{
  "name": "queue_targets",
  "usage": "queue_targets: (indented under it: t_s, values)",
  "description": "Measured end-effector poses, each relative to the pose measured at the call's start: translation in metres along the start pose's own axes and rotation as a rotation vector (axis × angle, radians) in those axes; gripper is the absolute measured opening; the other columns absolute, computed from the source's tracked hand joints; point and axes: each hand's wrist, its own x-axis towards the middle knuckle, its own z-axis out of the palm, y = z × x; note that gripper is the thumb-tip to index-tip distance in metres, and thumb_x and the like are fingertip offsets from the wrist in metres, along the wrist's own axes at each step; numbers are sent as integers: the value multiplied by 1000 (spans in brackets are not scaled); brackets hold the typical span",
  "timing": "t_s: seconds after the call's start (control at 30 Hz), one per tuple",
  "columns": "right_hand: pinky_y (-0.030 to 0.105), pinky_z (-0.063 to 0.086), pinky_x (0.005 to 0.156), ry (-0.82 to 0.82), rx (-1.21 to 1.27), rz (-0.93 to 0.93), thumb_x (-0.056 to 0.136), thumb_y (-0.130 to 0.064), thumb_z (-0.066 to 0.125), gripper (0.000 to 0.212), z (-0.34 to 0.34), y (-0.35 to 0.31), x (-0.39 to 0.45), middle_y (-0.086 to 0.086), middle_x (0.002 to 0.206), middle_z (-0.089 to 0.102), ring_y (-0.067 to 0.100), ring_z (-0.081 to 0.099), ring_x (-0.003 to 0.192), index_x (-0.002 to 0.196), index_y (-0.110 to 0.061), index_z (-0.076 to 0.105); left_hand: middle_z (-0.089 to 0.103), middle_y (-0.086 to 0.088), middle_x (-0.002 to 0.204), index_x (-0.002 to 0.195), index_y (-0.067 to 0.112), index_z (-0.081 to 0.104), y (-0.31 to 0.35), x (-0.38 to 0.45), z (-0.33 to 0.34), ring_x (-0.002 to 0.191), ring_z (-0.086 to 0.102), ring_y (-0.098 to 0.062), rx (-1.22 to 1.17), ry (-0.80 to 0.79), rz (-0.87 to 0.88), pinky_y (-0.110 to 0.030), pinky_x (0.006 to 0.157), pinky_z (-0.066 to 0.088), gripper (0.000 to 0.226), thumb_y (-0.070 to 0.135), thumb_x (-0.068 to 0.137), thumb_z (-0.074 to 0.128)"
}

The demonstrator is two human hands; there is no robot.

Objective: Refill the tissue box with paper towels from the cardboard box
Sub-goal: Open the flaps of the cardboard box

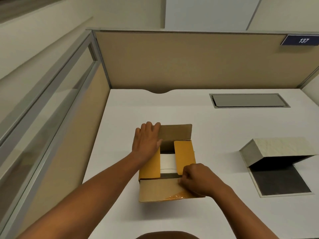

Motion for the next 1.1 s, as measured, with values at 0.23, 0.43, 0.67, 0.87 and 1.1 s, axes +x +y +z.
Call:
queue_targets:
  t_s: [0.23,0.43,0.67,0.87,1.1]
  values:
    - [30,50,72,293,-140,190,76,-74,53,69,29,-17,14,4,125,47,21,51,106,123,-25,40,-2,-12,164,153,28,-3,22,-41,17,145,16,-37,-132,-300,-183,-54,103,39,107,59,78,67]
    - [35,53,78,320,-148,270,77,-68,57,71,31,-16,22,7,132,43,25,47,114,128,-22,36,-5,-7,163,150,30,3,20,-40,14,144,15,-36,-255,-343,-227,-49,97,46,103,35,76,75]
    - [28,45,64,385,127,261,84,-50,57,46,12,-4,11,1,107,57,18,56,83,119,-21,50,16,1,160,153,30,11,-21,-39,-8,141,28,-28,-651,-390,-205,-40,103,39,87,36,85,65]
    - [29,53,70,441,662,270,95,-34,54,14,0,38,-9,-4,102,67,12,64,86,107,-28,58,20,4,162,154,41,6,-62,-39,-33,137,38,-22,-1046,-607,-357,-36,98,47,74,19,99,51]
    - [35,56,74,448,1079,379,100,-28,52,18,16,75,-20,7,103,70,24,71,88,108,-18,64,23,-10,159,156,22,10,-86,-36,-50,142,24,-33,-368,-466,-423,-44,106,36,87,18,88,66]
